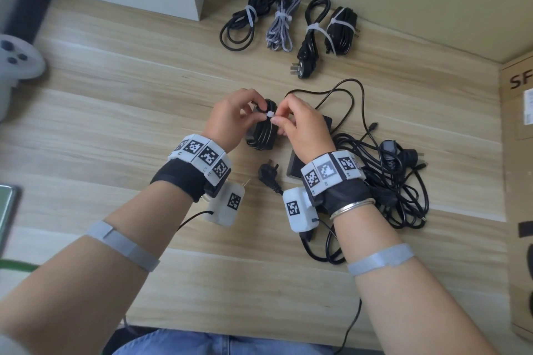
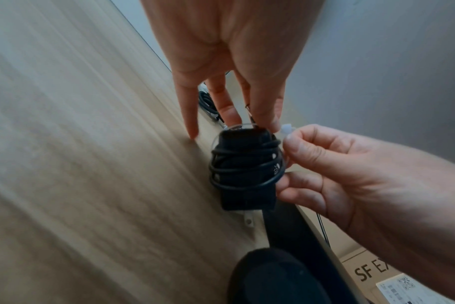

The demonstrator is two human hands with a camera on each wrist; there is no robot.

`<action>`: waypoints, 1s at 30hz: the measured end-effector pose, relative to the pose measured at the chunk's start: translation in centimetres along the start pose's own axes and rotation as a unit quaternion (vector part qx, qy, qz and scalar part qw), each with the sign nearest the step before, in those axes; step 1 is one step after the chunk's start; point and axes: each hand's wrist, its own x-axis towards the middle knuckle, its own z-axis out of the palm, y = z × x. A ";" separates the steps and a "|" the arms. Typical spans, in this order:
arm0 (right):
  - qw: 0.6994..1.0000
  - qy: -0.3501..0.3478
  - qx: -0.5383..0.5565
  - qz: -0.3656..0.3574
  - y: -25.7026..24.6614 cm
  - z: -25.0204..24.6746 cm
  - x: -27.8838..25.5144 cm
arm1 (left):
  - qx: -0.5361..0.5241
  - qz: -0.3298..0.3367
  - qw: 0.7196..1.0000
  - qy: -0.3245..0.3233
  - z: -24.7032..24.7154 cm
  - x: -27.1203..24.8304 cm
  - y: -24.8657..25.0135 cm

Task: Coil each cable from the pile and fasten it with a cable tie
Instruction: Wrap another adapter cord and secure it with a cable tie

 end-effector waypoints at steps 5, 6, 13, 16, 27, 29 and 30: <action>1.000 -0.001 -0.015 0.011 -0.6 -0.4 0.3 | -0.024 0.010 0.999 -0.024 0.3 0.2 0.3; 1.000 -0.011 -0.018 0.014 -0.8 -0.6 0.2 | -0.027 0.012 0.999 -0.026 0.3 0.2 0.3; 0.994 -0.089 -0.014 0.058 -1.0 -1.6 0.3 | -0.003 0.055 0.998 -0.044 0.3 -0.2 1.1; 0.994 -0.087 -0.049 0.047 -1.2 -1.4 0.7 | 0.004 0.049 0.997 -0.051 0.3 0.1 1.2; 0.999 -0.029 -0.037 0.013 -1.1 -1.7 -0.5 | 0.059 0.071 0.992 -0.088 0.7 0.1 1.2; 0.998 -0.045 -0.028 0.037 -1.1 -2.1 -0.2 | 0.046 0.058 0.993 -0.089 0.2 0.4 1.5; 0.998 -0.048 -0.025 0.041 -1.0 -2.4 0.0 | 0.033 0.046 0.995 -0.087 -0.1 0.7 1.8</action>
